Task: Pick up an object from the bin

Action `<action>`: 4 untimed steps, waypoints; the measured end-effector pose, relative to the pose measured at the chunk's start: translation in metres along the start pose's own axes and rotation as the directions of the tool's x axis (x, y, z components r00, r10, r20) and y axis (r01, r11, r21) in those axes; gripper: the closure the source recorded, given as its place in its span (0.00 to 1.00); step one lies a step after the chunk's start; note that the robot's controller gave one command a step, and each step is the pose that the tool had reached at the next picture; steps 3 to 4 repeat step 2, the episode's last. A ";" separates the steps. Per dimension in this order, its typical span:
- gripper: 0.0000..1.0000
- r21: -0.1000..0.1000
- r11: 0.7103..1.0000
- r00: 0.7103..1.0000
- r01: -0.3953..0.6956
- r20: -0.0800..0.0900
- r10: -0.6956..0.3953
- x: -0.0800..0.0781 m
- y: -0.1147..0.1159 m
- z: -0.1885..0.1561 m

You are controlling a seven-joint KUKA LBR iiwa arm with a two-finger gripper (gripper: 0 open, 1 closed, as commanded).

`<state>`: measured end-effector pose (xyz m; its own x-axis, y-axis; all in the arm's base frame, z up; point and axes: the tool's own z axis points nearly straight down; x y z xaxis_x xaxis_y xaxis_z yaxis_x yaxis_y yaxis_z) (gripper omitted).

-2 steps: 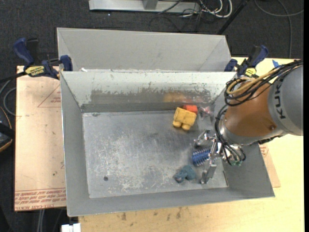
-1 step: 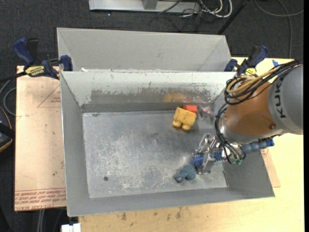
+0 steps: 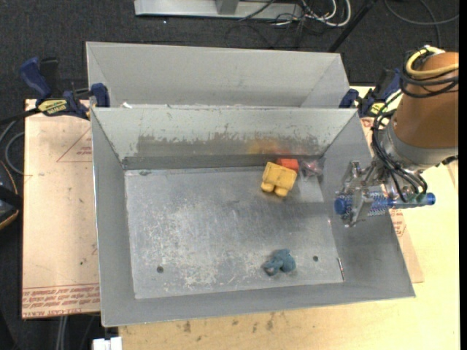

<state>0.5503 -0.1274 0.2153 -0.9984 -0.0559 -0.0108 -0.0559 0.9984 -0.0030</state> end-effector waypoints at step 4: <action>1.00 -0.002 0.967 0.967 0.254 -0.001 -0.254 -0.014 0.024 -0.036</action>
Offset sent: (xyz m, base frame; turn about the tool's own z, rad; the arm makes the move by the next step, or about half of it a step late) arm 0.0083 0.0310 -0.0348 -0.2899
